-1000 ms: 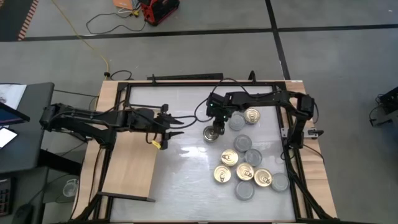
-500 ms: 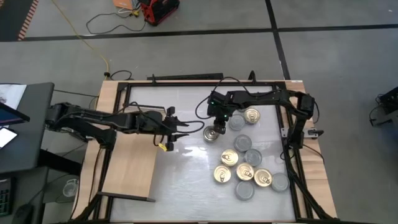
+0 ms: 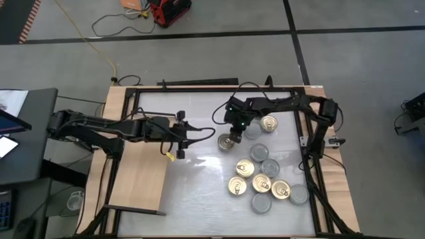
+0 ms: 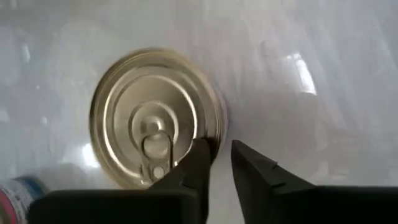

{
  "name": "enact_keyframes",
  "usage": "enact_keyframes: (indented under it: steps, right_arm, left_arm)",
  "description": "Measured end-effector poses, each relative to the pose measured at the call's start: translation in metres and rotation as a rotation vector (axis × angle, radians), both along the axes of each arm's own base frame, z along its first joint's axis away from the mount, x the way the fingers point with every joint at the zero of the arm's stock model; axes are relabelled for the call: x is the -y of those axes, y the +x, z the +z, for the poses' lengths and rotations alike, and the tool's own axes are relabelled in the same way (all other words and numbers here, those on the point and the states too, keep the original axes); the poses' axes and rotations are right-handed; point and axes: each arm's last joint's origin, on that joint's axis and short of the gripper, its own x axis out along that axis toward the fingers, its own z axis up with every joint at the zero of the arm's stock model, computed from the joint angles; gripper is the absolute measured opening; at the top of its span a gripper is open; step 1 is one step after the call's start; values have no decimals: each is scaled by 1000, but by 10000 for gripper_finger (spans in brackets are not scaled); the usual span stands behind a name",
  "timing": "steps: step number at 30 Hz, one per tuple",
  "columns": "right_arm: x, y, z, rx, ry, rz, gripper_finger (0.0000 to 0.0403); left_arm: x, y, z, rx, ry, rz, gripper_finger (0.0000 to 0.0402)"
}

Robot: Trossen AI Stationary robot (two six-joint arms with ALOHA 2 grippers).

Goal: Stack canned seafood by type on shelf
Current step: Put the blue tuna can on the shelf

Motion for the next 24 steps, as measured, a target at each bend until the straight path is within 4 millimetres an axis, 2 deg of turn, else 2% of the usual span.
enact_keyframes:
  steps: [6,8,16,19,24]
  right_arm:
    - [14,-10,-8,-62,-20,-66,38]
    - [20,-9,-4,-32,-31,-78,31]
    - [33,-15,-1,-15,-47,-117,38]
    - [36,-18,8,-13,-104,-125,52]
    - [31,-22,37,34,-237,-97,75]
  left_arm:
    - [0,-1,-3,-30,6,-1,161]
    - [0,-1,-3,-34,7,-1,161]
    - [-1,-2,-4,-54,45,30,161]
    - [-1,-2,-4,-55,47,30,161]
    - [-1,-2,-4,-52,41,30,161]
